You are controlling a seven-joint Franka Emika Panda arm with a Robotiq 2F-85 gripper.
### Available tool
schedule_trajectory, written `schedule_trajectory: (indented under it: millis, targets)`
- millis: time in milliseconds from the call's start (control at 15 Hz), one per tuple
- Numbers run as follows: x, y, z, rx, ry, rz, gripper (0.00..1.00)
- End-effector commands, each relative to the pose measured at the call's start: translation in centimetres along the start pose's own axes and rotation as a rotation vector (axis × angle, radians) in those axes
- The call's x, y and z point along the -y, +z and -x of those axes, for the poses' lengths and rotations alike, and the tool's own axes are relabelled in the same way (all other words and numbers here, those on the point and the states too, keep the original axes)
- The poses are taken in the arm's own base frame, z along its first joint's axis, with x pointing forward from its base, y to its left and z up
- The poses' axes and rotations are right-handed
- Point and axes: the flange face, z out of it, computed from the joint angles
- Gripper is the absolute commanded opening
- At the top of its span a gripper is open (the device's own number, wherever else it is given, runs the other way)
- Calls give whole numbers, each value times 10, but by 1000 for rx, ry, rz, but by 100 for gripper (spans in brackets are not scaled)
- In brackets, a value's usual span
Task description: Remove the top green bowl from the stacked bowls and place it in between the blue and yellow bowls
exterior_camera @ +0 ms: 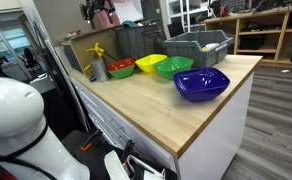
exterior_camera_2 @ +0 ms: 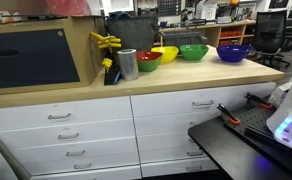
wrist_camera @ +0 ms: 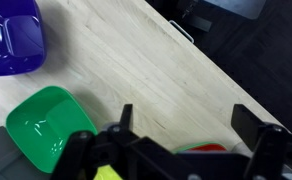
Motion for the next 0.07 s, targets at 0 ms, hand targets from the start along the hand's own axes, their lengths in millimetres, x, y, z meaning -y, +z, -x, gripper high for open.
schedule_trajectory:
  millis: [0]
  targets:
    - [0,0,-1,3,0,0,100]
